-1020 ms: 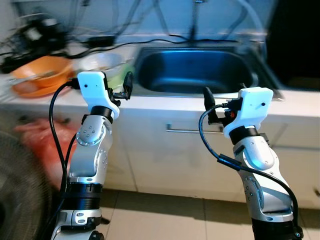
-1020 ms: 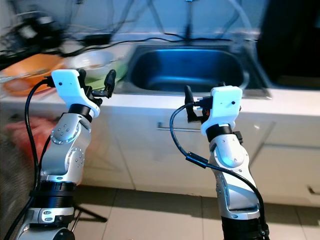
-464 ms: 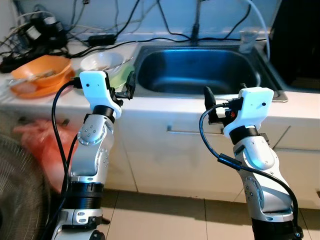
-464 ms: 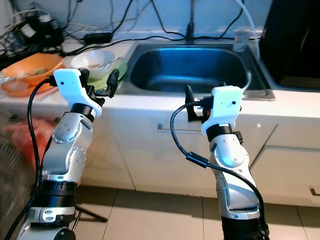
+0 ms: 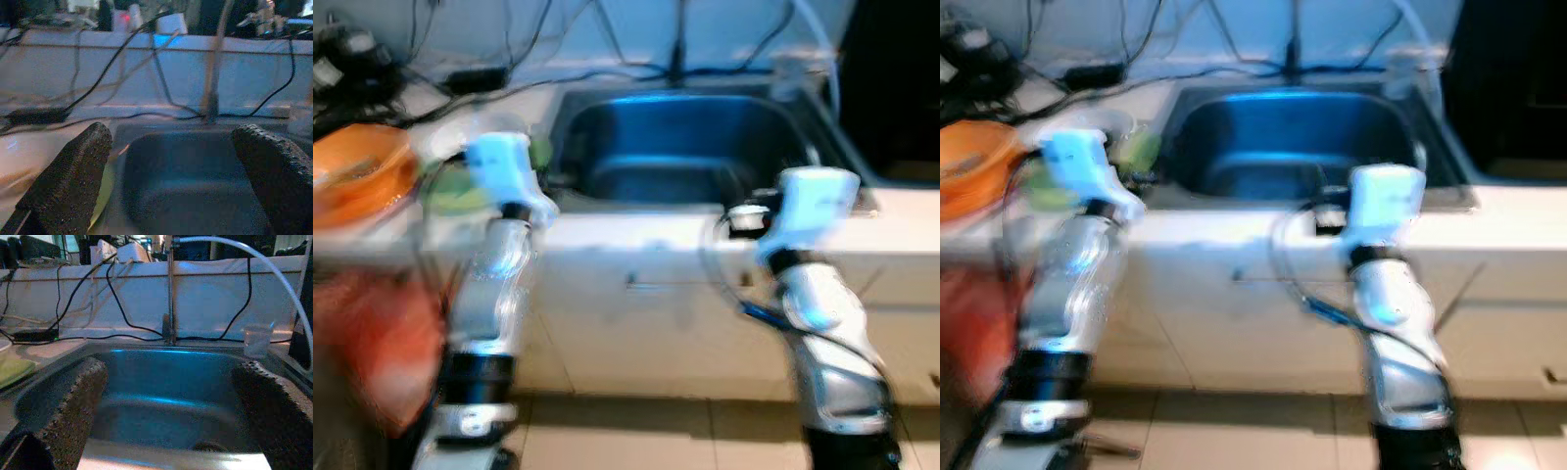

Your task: Kitchen organization

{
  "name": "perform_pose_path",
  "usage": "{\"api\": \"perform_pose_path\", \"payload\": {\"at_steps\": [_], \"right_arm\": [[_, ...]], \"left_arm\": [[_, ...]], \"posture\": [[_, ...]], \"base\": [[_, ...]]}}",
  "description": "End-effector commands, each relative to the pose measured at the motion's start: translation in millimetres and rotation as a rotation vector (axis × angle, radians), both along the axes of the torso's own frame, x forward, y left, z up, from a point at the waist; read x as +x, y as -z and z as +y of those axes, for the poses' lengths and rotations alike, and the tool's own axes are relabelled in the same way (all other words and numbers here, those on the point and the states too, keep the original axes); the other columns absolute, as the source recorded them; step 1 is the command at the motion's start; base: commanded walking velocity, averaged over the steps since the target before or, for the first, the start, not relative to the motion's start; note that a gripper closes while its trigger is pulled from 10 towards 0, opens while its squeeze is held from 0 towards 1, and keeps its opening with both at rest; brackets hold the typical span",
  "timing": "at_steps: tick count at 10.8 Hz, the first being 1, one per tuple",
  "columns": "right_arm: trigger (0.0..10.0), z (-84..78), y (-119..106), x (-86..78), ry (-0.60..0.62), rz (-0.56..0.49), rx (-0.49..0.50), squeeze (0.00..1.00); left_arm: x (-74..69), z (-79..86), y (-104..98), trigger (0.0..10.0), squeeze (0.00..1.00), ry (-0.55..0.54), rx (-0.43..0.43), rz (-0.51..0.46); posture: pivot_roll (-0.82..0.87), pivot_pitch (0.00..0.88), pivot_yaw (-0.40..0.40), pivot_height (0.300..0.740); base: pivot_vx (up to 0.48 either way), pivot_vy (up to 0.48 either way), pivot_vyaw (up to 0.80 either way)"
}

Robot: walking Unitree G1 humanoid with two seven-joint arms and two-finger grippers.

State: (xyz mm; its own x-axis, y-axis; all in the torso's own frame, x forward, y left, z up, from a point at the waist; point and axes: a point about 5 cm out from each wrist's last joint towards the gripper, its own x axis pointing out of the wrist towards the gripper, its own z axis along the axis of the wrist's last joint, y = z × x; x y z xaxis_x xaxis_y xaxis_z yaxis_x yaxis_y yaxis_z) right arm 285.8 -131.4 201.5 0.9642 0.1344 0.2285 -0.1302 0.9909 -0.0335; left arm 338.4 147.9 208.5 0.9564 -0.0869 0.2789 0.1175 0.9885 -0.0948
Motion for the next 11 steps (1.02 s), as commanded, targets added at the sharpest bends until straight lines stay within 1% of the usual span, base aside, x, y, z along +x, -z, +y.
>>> {"api": "perform_pose_path", "payload": {"at_steps": [1,2,3,6,9,11], "right_arm": [[10.0,-5.9,-1.2,-0.7,0.019,-0.002,0.000,0.00],[10.0,-5.6,-0.7,-0.9,0.019,-0.001,0.001,0.00],[10.0,-5.4,-0.5,-0.8,0.019,0.000,0.002,0.00],[10.0,-4.6,0.1,-0.9,0.014,0.002,0.003,0.00],[10.0,-3.7,0.5,-1.5,0.007,0.005,0.010,0.00],[10.0,-0.6,1.3,-1.9,-0.015,0.010,0.012,0.00]], "left_arm": [[-1.1,-9.7,-5.9,10.0,0.00,0.024,0.003,-0.026],[-2.4,-10.5,-5.6,10.0,0.00,0.026,0.002,-0.032],[-4.6,-12.7,-7.6,10.0,0.00,0.040,0.013,-0.055],[-8.2,-16.5,-7.4,10.0,0.00,0.043,0.046,-0.064],[-6.5,-9.7,-2.8,10.0,0.00,-0.013,0.078,-0.041],[-4.3,-7.4,2.9,10.0,0.00,-0.017,0.085,-0.016]], "posture": [[-0.09,0.000,0.084,0.740],[-0.09,0.000,0.083,0.740],[-0.09,0.000,0.083,0.740],[-0.09,0.000,0.082,0.740],[-0.09,0.000,0.084,0.740],[-0.09,0.000,0.083,0.740]], "base": [[0.442,0.000,0.00],[0.330,0.000,0.00],[0.000,0.000,0.00],[0.000,0.000,0.00],[0.000,0.000,0.00],[0.000,0.000,0.00]]}}
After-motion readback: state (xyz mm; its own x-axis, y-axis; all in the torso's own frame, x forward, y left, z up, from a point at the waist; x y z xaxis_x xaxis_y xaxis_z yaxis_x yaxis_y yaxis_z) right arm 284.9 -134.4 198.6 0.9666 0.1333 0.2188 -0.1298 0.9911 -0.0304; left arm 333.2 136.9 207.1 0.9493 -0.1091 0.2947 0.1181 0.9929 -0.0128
